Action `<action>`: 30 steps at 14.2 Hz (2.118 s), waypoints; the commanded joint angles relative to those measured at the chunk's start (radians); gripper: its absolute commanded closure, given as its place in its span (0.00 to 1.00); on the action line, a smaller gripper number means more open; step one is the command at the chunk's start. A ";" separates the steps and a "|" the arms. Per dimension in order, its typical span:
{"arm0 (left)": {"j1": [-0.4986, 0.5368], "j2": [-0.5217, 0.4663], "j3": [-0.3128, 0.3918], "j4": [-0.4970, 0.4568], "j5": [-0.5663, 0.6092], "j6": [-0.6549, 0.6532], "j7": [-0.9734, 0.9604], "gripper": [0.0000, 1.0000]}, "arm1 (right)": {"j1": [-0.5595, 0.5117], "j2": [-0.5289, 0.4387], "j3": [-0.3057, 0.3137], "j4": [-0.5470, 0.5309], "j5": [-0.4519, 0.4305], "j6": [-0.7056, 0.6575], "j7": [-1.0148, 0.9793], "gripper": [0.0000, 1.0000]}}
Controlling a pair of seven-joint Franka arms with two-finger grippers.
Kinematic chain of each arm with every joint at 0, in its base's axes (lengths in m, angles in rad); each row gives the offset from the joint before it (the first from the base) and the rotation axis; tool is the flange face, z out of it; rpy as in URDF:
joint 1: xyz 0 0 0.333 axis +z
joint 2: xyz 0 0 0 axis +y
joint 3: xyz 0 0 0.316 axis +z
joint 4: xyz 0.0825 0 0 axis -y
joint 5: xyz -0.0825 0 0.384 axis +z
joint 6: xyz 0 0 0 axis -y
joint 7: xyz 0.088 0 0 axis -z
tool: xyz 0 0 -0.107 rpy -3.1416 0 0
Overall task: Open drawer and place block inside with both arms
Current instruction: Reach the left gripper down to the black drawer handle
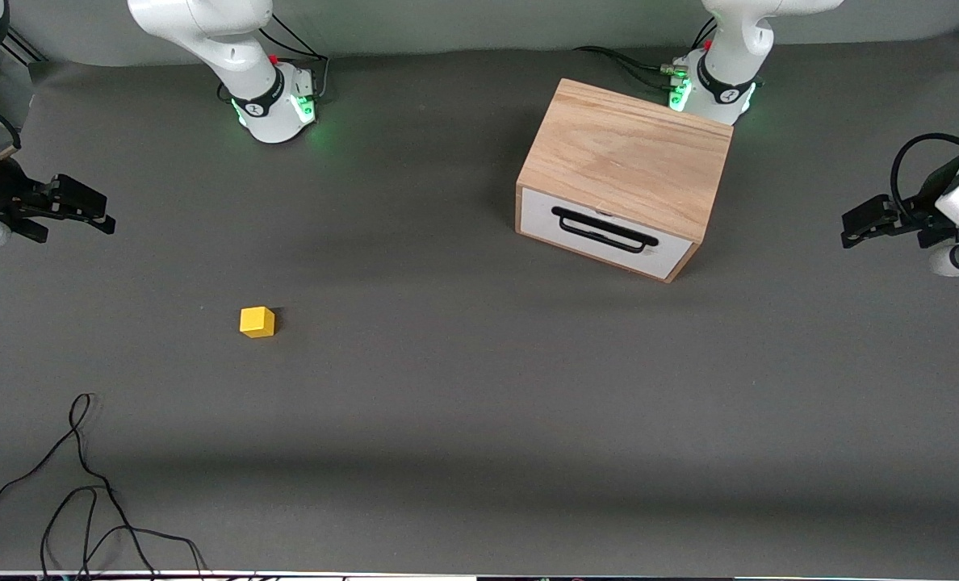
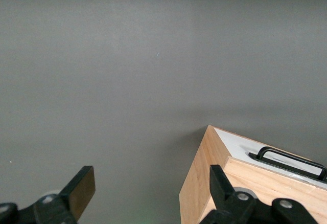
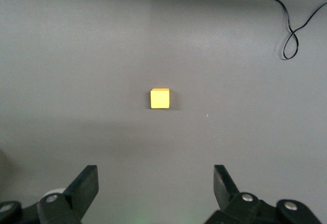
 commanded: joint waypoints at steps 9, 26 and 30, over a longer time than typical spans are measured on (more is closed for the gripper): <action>-0.070 -0.007 -0.004 -0.013 -0.012 0.000 -0.127 0.00 | 0.000 0.031 0.006 0.043 -0.003 -0.003 0.009 0.00; -0.496 0.139 -0.045 0.031 -0.027 0.031 -1.669 0.00 | 0.002 0.094 0.003 -0.003 -0.004 0.037 0.017 0.00; -0.495 0.179 -0.076 0.027 -0.027 0.037 -1.751 0.00 | 0.005 0.096 0.004 -0.062 -0.012 0.105 0.017 0.00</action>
